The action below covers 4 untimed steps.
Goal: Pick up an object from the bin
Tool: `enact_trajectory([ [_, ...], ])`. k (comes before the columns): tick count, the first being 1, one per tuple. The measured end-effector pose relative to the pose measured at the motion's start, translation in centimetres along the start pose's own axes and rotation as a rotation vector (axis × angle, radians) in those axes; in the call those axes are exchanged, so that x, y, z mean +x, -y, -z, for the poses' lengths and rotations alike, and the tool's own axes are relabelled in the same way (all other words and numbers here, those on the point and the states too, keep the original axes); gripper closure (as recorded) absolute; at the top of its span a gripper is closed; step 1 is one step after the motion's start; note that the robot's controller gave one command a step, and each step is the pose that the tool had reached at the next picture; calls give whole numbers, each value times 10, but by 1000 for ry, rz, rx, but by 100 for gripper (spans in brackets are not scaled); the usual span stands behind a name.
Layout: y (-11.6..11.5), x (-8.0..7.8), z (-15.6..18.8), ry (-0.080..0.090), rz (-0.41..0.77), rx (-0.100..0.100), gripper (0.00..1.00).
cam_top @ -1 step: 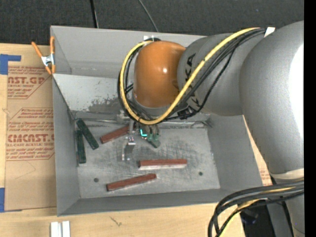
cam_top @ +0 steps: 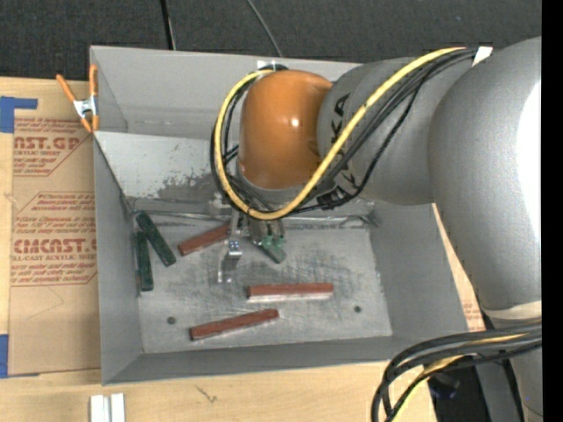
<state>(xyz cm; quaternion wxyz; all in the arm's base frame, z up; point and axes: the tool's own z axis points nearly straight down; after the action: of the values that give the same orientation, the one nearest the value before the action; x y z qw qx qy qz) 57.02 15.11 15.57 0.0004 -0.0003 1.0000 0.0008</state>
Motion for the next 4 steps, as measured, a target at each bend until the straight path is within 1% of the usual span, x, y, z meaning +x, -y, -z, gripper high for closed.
enact_trajectory([
  [1, 0, -4, -7, 9, -2, -2, 0],
  [2, 17, 73, -76, -7, 96, -4, 100],
  [3, 18, 67, -78, 26, 91, -8, 0],
  [4, 18, 67, -79, 24, 91, -7, 0],
])
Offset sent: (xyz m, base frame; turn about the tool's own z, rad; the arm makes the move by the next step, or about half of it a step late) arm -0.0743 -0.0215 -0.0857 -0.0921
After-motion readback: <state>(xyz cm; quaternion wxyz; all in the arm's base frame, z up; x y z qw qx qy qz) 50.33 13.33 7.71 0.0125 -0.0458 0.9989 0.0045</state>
